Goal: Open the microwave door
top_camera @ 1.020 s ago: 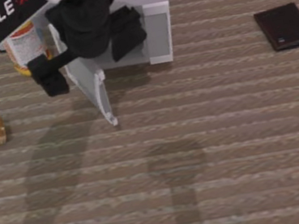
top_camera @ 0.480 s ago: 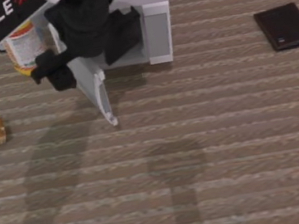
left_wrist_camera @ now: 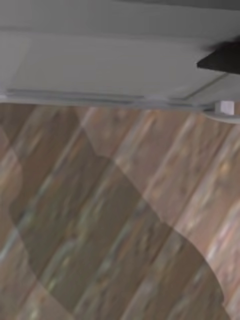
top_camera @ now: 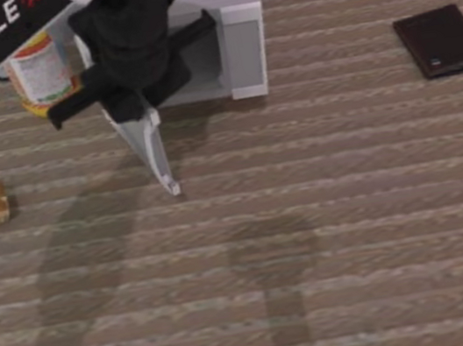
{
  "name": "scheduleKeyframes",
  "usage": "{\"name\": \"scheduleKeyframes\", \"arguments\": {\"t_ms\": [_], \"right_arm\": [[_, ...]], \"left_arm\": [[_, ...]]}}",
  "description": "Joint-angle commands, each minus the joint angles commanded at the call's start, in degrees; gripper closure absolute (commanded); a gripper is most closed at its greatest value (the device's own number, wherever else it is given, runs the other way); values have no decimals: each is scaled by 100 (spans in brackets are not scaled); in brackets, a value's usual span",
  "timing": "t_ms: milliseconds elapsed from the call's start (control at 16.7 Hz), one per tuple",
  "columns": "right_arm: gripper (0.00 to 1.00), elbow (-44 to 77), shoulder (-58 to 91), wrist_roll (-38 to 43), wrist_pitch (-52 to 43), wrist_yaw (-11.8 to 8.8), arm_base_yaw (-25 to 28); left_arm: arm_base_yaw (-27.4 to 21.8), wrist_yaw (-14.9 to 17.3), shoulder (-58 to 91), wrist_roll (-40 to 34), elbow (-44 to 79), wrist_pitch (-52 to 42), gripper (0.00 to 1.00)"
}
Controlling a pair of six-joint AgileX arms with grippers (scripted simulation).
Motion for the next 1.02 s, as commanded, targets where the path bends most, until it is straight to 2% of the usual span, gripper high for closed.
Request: {"name": "scheduleKeyframes", "arguments": {"t_ms": [600, 780, 1020], "right_arm": [[0, 0, 0, 0, 0, 0, 0], [0, 0, 0, 0, 0, 0, 0], [0, 0, 0, 0, 0, 0, 0]], "left_arm": [[3, 57, 62, 13, 93, -87, 100], [144, 378, 356, 94, 689, -616, 100], [392, 1079, 868, 318, 1923, -1613, 100]]}}
